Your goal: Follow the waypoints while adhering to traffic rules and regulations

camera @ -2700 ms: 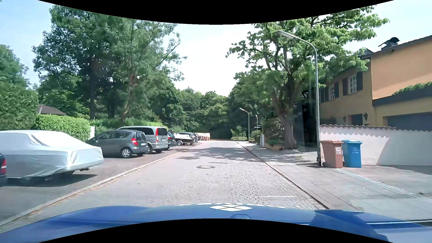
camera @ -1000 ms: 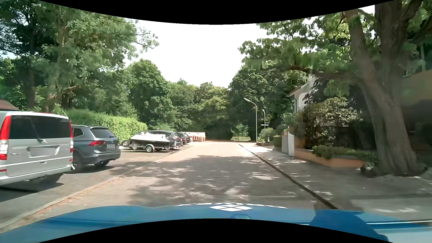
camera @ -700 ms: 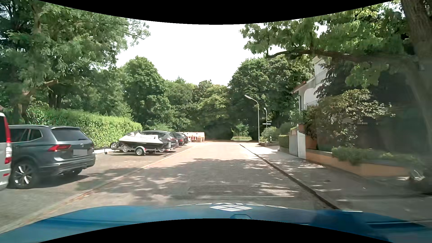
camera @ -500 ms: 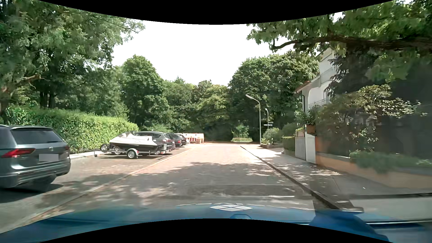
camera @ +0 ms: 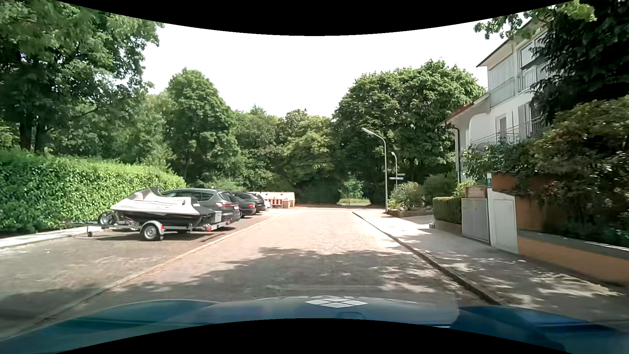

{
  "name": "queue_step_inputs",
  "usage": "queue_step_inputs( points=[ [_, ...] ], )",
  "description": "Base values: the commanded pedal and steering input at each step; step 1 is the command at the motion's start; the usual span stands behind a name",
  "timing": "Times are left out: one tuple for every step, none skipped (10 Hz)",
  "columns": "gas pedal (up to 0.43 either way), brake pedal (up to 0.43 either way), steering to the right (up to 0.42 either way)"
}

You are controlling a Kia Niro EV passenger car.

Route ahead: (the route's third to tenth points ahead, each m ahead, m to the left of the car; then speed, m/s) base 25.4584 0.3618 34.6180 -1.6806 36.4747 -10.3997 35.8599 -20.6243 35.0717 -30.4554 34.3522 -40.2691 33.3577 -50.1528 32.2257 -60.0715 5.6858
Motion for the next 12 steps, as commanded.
queue_step_inputs(
  points=[
    [0.118,0.000,0.001],
    [0.118,0.000,0.006],
    [0.118,0.000,0.006],
    [0.118,0.000,0.006],
    [0.118,0.000,0.005],
    [0.118,0.000,0.005],
    [0.118,0.000,0.005],
    [0.118,0.000,0.005],
    [0.118,0.000,0.005],
    [0.118,0.000,0.005],
    [0.118,0.000,0.005],
    [0.118,0.000,0.005]
  ],
)
